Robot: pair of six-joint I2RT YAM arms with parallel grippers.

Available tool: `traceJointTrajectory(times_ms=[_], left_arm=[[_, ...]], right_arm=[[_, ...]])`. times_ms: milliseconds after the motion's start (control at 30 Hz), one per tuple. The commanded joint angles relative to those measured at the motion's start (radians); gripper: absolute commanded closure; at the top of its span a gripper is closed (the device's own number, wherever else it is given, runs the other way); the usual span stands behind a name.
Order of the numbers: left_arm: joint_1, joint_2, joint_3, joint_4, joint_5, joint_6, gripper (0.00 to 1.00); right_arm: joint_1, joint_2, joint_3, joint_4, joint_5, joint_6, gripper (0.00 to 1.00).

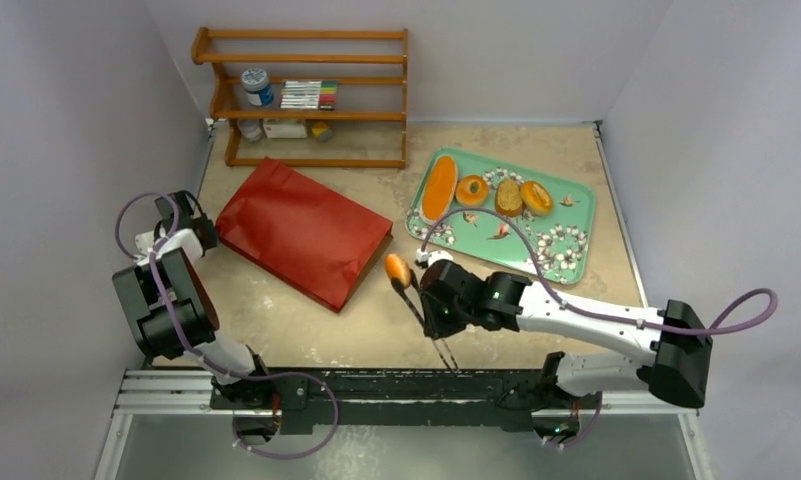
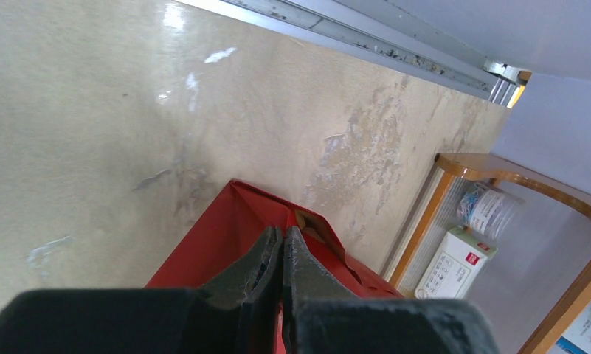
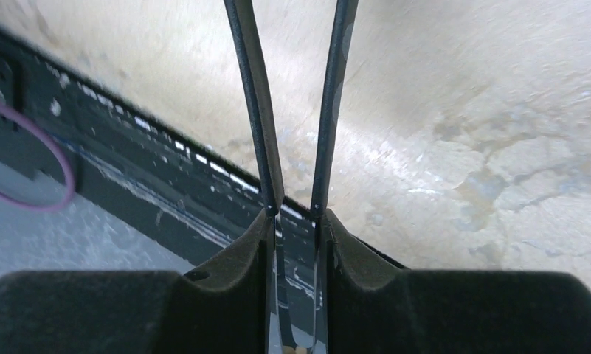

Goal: Take the fake bread out of the paper bag
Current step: Take out the fake bread from the paper bag, then place the fake bread in the container.

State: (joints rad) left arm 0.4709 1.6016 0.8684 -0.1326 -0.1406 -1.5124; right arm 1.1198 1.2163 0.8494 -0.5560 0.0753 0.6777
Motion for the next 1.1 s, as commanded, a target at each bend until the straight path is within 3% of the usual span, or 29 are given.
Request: traceJointTrajectory(times_ms=[0, 267, 500, 900, 1067], left_arm=[[0.006, -0.068, -0.071, 0.006, -0.042, -0.032, 1.0], [0.005, -0.063, -0.081, 0.024, -0.027, -0.051, 1.0], [0.005, -0.048, -0.062, 0.022, -0.026, -0.043, 1.0], [0.005, -0.011, 0.007, 0.01, -0.04, -0.028, 1.0], [0.006, 0.001, 0.016, 0.007, -0.043, -0.024, 1.0]], right_arm=[[-0.104, -0.007, 0.103, -0.034, 0.11, 0.095, 0.88], [-0.404, 0.048, 0.11, 0.075, 0.116, -0.006, 0.89], [-0.585, 0.096, 0.052, 0.167, 0.054, -0.034, 0.89], [-0.706, 0.208, -0.017, 0.247, -0.042, -0.059, 0.87], [-0.73, 0.259, -0.022, 0.27, -0.061, -0.065, 0.76]])
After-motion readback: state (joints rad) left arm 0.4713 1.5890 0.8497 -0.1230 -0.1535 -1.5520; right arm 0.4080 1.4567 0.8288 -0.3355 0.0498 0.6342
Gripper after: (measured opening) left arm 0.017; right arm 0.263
